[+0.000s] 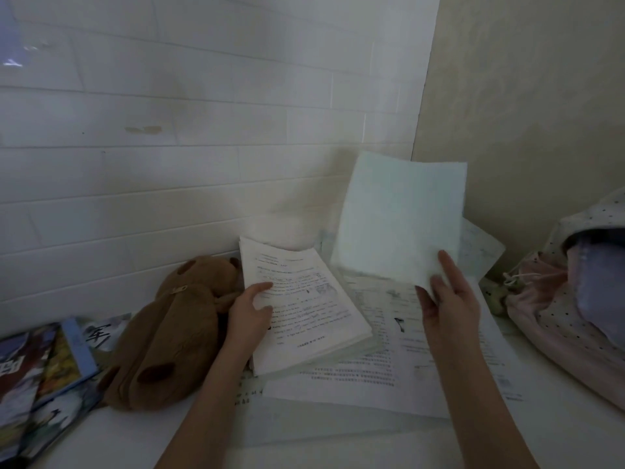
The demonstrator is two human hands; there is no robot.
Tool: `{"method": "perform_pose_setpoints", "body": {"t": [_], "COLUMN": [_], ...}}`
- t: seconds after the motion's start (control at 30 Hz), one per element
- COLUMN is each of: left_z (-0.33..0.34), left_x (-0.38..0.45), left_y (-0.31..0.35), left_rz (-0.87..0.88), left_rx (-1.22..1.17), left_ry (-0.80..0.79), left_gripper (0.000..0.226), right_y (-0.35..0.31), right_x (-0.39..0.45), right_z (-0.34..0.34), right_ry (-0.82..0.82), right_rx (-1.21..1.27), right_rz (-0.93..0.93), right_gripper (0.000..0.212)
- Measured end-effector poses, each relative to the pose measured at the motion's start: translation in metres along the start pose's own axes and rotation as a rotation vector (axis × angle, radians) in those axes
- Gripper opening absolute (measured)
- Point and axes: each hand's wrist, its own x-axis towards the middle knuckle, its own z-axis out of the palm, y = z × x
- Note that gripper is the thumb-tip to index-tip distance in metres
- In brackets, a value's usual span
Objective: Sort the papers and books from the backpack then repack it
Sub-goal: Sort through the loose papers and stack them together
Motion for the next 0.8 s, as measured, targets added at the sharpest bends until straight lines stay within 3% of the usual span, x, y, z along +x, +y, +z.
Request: {"method": "perform_pose_setpoints", "body": {"t": [0.07, 0.13, 0.2, 0.27, 0.37, 0.43, 0.53, 0.6, 0.67, 0.73, 0.8], "left_z": [0.002, 0.004, 0.002, -0.003, -0.002, 0.001, 0.001, 0.001, 0.002, 0.004, 0.005], "left_x": [0.000, 0.001, 0.001, 0.004, 0.000, -0.001, -0.002, 0.000, -0.001, -0.001, -0.001], "left_y": [0.003, 0.007, 0.014, 0.017, 0.018, 0.012, 0.010, 0.010, 0.011, 0.010, 0.010], "left_rz": [-0.040, -0.123, -0.264, -0.394, -0.376, -0.290, -0.257, -0.249, -0.247, -0.236, -0.222], "left_rx": [0.005, -0.088, -0.300, -0.525, -0.354, -0.161, -0.141, -0.170, -0.151, -0.129, -0.121], "left_ry": [-0.027, -0.054, -0.057, -0.034, -0.088, -0.081, -0.046, -0.029, -0.031, -0.031, -0.032], "left_gripper": [0.033, 0.019, 0.032, 0.044, 0.024, 0.033, 0.057, 0.067, 0.071, 0.071, 0.072], "right_y": [0.005, 0.020, 0.036, 0.047, 0.058, 0.058, 0.042, 0.027, 0.018, 0.020, 0.025], "right_x": [-0.008, -0.013, -0.015, -0.017, -0.020, -0.018, -0.002, 0.011, 0.017, 0.017, 0.017], "right_z": [0.008, 0.013, 0.016, 0.015, 0.012, 0.012, -0.001, -0.025, -0.052, -0.068, -0.071], "right_ry": [-0.169, -0.243, -0.302, -0.433, -0.568, -0.492, -0.070, 0.185, 0.315, 0.331, 0.292], "right_rx": [-0.115, -0.455, -0.850, -1.063, -1.131, -1.157, -1.301, -1.455, -1.608, -1.731, -1.784], "right_rz": [0.090, 0.074, -0.019, -0.024, 0.001, -0.147, -0.273, -0.111, 0.098, 0.234, 0.236], "right_gripper": [0.038, 0.039, 0.040, 0.041, 0.052, 0.062, 0.055, 0.058, 0.066, 0.075, 0.076]}}
